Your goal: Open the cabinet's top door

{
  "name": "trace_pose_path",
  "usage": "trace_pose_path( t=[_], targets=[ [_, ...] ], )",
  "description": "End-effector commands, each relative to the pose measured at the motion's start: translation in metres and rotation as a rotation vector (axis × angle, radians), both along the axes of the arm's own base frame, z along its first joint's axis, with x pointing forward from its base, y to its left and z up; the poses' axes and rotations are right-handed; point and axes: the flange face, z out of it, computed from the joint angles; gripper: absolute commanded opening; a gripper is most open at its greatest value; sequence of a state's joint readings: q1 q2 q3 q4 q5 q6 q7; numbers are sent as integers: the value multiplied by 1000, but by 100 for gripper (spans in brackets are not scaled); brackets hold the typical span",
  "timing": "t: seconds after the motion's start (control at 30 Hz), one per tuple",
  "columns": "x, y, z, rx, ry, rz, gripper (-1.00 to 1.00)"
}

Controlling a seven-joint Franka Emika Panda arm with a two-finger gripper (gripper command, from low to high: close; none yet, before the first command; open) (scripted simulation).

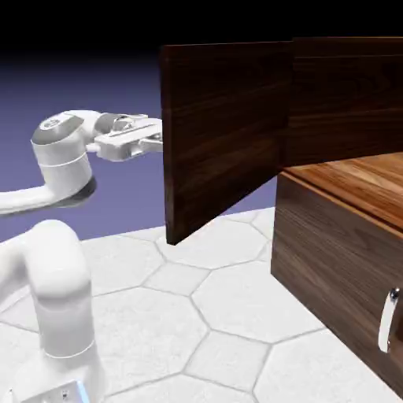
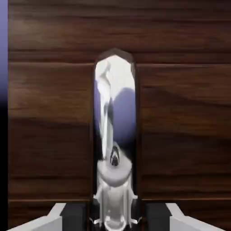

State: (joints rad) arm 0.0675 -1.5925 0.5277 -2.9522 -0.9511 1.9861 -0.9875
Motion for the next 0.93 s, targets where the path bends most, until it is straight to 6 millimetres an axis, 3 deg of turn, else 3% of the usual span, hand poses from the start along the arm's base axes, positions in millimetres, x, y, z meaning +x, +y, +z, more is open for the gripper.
trace_pose_path(
  t=[0.0,0.17,0.43,0.9],
  targets=[
    [-2,8,0,0,0,-15,-100],
    [-14,56,0,0,0,-111,-100],
    [-23,149,0,0,0,-294,-100],
    [-6,279,0,1,0,-550,-100]
  ],
)
